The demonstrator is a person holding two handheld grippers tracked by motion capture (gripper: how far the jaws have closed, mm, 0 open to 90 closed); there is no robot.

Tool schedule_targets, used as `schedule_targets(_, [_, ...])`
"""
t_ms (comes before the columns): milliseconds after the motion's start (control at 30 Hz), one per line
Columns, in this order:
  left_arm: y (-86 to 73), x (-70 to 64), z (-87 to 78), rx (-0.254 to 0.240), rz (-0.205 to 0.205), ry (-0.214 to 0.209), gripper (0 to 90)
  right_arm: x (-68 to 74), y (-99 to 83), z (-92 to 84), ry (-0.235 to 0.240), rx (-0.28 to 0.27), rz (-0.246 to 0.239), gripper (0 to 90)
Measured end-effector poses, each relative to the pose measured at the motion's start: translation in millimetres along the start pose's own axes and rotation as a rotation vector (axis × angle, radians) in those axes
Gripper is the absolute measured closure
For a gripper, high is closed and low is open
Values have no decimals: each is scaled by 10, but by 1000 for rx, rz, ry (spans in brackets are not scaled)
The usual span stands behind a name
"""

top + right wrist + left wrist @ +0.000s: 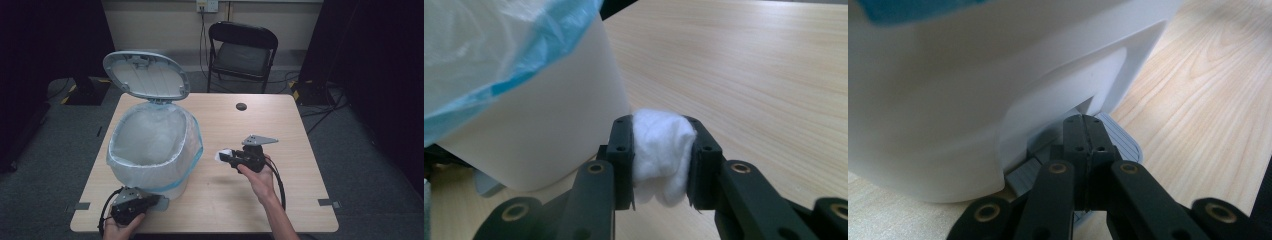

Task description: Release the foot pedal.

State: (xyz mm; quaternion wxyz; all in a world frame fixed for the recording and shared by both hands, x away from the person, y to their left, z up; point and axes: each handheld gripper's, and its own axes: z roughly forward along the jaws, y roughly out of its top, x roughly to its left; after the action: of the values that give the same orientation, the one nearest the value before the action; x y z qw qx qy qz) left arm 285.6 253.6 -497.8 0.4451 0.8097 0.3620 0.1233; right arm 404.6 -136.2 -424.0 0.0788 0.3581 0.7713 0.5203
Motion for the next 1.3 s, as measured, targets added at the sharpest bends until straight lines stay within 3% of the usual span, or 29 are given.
schedule_targets(300, [8, -1, -2, 8, 0, 1, 900, 87, 82, -177, 19, -73, 6, 703])
schedule_targets(467, [8, -9, 0, 6, 8, 4, 900, 140, 176, -261, 70, -108, 28, 704])
schedule_targets(1300, [10, -3, 0, 8, -11, 2, 900, 559, 882, -566, 147, -247, -108, 707])
